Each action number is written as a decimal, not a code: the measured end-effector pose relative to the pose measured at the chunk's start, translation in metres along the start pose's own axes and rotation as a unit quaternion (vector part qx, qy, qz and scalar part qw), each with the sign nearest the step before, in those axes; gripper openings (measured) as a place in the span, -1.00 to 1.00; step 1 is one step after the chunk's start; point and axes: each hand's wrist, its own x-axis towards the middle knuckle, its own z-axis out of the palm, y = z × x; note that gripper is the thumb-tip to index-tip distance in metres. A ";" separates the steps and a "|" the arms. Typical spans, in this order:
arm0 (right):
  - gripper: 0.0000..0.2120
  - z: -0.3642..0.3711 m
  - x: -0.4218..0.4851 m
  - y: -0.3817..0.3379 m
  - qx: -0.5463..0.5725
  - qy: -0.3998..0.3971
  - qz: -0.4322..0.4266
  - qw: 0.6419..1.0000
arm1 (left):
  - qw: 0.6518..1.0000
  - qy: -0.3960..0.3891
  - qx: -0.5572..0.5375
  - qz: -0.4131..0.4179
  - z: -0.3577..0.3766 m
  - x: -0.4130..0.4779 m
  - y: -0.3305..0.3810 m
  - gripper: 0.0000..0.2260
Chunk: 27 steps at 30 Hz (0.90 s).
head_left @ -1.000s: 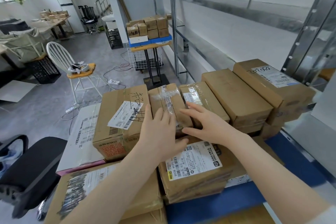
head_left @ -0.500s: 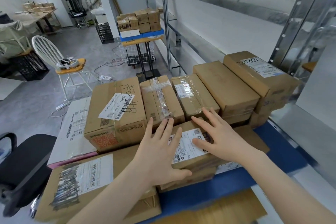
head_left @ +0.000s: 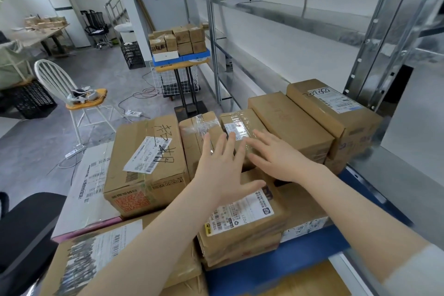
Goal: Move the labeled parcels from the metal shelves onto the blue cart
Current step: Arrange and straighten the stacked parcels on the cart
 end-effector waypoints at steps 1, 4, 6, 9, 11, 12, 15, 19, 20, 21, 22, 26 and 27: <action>-0.46 0.003 0.006 0.001 -0.011 -0.021 -0.001 1.000 | 1.000 -0.010 -0.007 -0.010 0.003 0.007 0.001 -0.10; -0.42 0.010 0.019 0.006 -0.046 -0.040 -0.014 0.998 | 0.997 -0.034 -0.043 -0.049 0.015 0.019 0.001 -0.14; -0.37 0.009 0.025 0.007 -0.052 -0.038 -0.022 0.998 | 0.994 -0.046 -0.069 -0.069 0.023 0.020 -0.001 -0.17; -0.26 0.006 0.029 0.009 -0.062 -0.059 -0.022 0.996 | 0.993 -0.056 -0.076 -0.067 0.029 0.020 -0.003 -0.24; -0.22 0.002 0.030 0.011 -0.068 -0.068 -0.028 0.995 | 0.995 -0.051 -0.062 -0.058 0.030 0.020 -0.004 -0.30; -0.22 -0.001 0.031 0.011 -0.075 -0.067 -0.037 0.994 | 0.996 -0.045 -0.054 -0.054 0.030 0.019 -0.005 -0.33; -0.23 -0.010 0.037 0.011 -0.098 -0.061 -0.058 0.992 | 0.998 -0.029 -0.037 -0.045 0.027 0.018 -0.007 -0.41; -0.23 -0.006 0.041 0.007 -0.090 -0.093 -0.057 0.990 | 0.999 -0.019 -0.028 -0.040 0.027 0.015 -0.009 -0.44; -0.23 -0.006 0.041 0.006 -0.085 -0.096 -0.054 0.990 | 0.999 -0.019 -0.026 -0.041 0.027 0.015 -0.010 -0.44; -0.24 -0.006 0.042 0.006 -0.083 -0.093 -0.053 0.991 | 0.999 -0.021 -0.026 -0.042 0.027 0.015 -0.010 -0.43; -0.24 -0.008 0.043 0.005 -0.085 -0.087 -0.053 0.991 | 0.998 -0.023 -0.025 -0.043 0.028 0.016 -0.010 -0.43; -0.26 -0.012 0.043 0.001 -0.102 -0.084 -0.058 0.990 | 0.998 -0.034 -0.021 -0.049 0.028 0.017 -0.008 -0.44; -0.26 -0.011 0.041 0.000 -0.105 -0.087 -0.057 0.989 | 0.998 -0.034 -0.021 -0.051 0.028 0.016 -0.007 -0.44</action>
